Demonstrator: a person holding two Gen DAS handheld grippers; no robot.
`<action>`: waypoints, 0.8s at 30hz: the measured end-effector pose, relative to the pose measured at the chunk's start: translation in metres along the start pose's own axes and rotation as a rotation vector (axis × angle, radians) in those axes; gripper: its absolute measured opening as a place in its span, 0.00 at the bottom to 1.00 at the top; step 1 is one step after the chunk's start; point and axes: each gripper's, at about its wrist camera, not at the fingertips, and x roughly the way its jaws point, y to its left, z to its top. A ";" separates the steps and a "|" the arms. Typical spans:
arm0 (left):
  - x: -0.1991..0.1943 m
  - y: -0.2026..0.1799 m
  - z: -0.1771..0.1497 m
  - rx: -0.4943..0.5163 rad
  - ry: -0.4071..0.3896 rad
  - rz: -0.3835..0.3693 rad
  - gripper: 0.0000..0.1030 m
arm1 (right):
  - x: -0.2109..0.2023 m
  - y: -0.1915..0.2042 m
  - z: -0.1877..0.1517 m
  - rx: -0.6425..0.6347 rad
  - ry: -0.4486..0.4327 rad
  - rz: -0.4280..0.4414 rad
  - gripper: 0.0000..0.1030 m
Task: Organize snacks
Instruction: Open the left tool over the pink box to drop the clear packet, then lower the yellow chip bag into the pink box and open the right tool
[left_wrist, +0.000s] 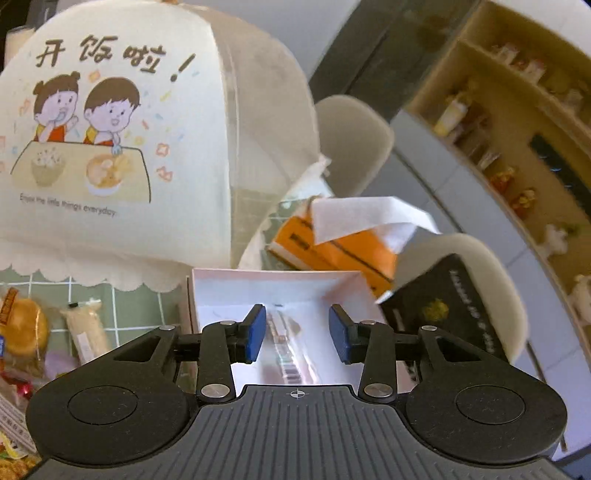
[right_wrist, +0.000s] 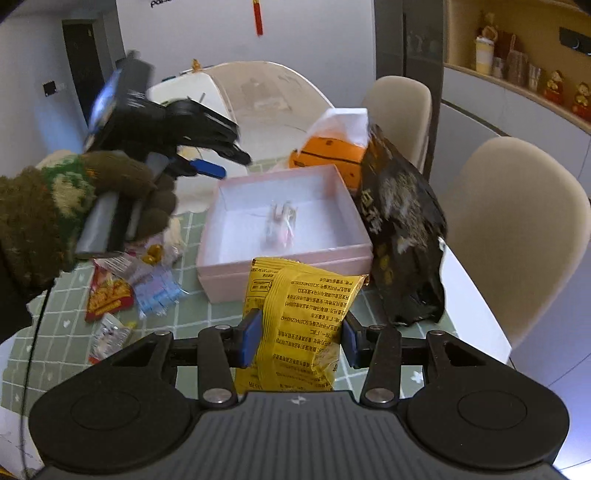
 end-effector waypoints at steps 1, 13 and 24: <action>-0.010 0.002 -0.004 0.019 -0.010 0.005 0.41 | 0.002 -0.003 0.001 0.012 0.004 0.005 0.43; -0.139 0.100 -0.105 -0.141 -0.052 0.192 0.41 | 0.109 0.026 0.138 0.078 -0.020 0.111 0.62; -0.178 0.168 -0.142 -0.285 0.024 0.268 0.41 | 0.144 0.140 0.107 -0.152 0.093 0.234 0.62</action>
